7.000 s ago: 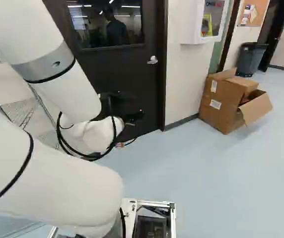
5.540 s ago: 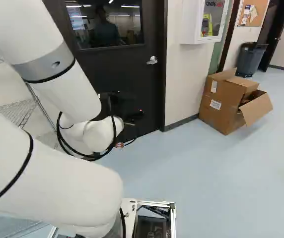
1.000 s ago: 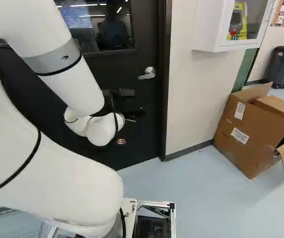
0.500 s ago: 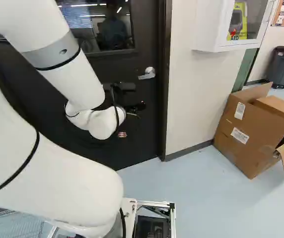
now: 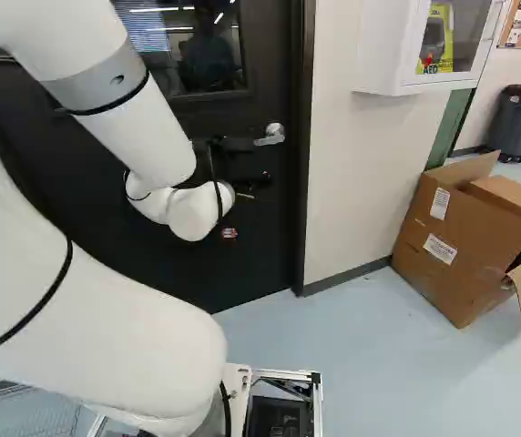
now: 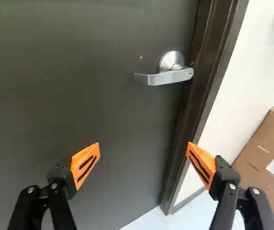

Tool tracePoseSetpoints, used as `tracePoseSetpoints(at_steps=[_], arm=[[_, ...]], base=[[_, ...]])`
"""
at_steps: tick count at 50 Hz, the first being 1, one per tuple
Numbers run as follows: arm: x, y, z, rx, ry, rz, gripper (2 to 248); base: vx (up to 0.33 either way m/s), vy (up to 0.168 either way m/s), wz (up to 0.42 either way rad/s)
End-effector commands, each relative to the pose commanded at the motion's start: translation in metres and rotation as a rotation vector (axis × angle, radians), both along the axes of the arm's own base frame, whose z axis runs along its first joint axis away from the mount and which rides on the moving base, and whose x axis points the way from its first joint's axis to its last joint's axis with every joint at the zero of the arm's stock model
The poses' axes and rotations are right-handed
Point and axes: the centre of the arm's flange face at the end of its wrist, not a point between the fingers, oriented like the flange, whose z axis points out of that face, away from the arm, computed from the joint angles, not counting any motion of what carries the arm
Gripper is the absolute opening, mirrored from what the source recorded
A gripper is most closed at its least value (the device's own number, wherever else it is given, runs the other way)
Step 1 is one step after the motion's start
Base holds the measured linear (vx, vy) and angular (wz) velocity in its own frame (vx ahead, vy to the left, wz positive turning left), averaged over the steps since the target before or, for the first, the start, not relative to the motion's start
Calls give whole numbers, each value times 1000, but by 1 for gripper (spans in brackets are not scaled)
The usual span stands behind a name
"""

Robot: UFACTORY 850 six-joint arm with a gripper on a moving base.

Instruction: Open the door and move inside

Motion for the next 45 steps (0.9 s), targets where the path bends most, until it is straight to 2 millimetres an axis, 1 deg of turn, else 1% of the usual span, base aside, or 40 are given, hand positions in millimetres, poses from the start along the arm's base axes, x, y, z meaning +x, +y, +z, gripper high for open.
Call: tracePoseSetpoints(at_steps=[23, 45], arm=[[26, -8, 24, -41, -50, 33, 247], [50, -18, 47, -119, -92, 107, 247]], base=[[0, 0, 0], [0, 0, 0]])
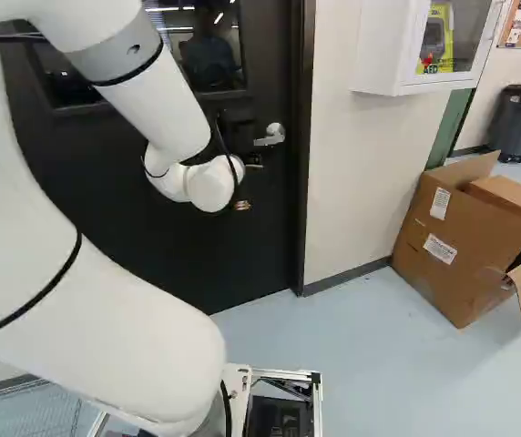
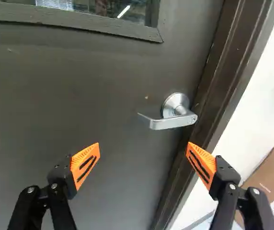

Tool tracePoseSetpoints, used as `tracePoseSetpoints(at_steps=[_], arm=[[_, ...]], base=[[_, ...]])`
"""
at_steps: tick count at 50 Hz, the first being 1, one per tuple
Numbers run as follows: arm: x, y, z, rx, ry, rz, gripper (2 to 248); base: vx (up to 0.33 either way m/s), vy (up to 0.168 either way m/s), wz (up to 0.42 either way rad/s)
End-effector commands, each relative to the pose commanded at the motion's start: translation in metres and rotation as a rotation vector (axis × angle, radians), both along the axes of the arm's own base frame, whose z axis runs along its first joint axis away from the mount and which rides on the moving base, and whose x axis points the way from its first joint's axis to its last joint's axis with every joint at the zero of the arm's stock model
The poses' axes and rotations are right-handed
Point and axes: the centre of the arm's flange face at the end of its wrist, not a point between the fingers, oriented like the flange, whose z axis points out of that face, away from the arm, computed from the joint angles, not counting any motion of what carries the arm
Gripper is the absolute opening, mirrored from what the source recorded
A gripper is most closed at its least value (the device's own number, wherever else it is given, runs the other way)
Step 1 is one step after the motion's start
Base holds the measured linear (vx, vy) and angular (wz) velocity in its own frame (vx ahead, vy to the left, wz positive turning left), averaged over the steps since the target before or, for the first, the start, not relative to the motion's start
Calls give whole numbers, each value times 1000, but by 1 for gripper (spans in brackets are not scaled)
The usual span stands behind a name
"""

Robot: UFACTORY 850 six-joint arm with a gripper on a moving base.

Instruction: Open the door and move inside

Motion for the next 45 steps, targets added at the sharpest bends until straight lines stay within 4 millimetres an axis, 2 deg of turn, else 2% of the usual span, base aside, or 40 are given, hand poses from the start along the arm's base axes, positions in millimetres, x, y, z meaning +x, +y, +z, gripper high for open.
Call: tracePoseSetpoints(at_steps=[45], arm=[[27, -35, 42, -237, -58, 167, 247]], base=[[0, 0, 0]])
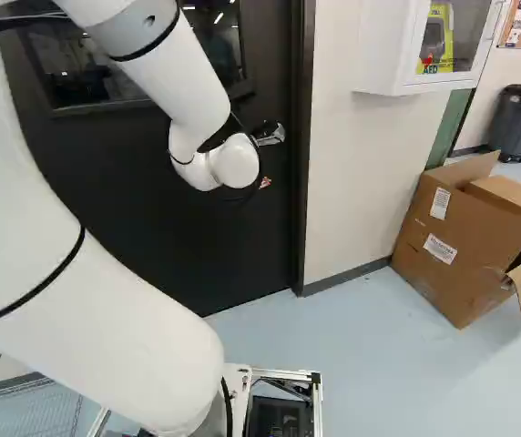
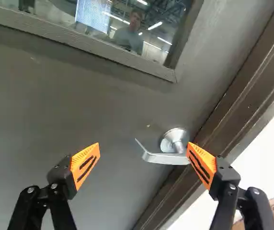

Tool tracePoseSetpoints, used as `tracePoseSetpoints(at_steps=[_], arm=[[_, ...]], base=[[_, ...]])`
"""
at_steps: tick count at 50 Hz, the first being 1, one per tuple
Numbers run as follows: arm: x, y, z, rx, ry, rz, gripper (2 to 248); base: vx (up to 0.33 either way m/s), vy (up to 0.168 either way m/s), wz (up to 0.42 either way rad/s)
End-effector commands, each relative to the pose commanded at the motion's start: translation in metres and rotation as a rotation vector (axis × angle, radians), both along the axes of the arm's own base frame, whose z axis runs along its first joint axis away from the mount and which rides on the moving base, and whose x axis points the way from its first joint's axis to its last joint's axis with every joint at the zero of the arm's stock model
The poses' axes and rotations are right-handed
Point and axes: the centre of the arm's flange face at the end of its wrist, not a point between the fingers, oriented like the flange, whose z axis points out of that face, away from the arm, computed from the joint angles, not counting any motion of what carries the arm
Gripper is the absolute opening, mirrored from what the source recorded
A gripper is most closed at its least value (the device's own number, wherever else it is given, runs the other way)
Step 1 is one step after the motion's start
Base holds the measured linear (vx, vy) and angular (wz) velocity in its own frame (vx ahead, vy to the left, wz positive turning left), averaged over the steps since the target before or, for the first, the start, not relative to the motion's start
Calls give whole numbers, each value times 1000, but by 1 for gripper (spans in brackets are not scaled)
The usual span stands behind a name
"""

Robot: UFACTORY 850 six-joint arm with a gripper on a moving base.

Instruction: Open the door and move inside

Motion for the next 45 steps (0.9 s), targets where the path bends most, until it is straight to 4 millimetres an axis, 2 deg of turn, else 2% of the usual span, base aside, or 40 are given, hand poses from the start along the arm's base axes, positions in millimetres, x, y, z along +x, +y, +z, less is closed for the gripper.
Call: tracePoseSetpoints(at_steps=[21, 45], arm=[[15, -17, -1, -99, 22, 75, 247], [50, -18, -1, -117, 27, 115, 247]], base=[[0, 0, 0], [0, 0, 0]])
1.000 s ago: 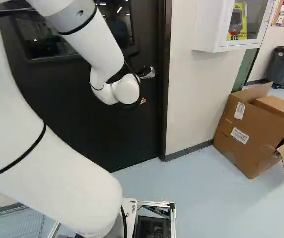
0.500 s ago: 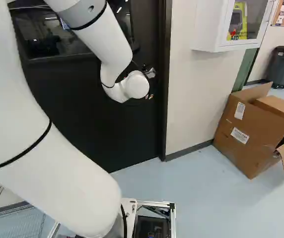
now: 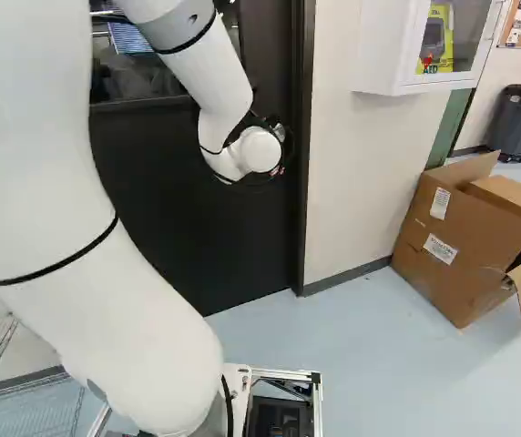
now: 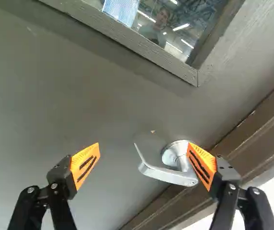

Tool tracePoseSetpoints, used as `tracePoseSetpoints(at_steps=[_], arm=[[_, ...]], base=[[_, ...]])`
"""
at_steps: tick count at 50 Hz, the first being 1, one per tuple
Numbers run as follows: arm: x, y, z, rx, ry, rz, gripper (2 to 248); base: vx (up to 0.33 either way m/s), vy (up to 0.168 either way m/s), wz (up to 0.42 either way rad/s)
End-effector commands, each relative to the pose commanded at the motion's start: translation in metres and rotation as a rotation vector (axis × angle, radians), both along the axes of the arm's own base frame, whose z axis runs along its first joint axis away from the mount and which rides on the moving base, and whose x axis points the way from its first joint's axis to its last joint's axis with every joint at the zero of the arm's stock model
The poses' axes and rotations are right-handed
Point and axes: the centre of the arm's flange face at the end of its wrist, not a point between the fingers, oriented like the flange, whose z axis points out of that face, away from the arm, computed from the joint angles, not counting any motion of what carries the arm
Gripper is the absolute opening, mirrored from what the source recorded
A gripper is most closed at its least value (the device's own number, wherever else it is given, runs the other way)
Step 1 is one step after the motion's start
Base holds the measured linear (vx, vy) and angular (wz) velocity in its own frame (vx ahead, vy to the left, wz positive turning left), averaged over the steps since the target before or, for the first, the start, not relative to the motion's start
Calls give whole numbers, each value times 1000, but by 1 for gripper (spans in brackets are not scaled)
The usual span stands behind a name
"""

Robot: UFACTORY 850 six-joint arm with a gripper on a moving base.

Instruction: Open the door and move inside

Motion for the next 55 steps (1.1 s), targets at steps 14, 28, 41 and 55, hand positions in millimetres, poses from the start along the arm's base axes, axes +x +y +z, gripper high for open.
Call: tracePoseSetpoints(at_steps=[14, 28, 41, 55], arm=[[6, 3, -3, 1, 5, 9, 247], [7, 3, -17, 10, 34, 9, 247], [8, 2, -31, 18, 64, 9, 247], [9, 3, -47, 27, 96, 12, 247]], base=[[0, 0, 0], [0, 0, 0], [0, 0, 0], [0, 0, 0]])
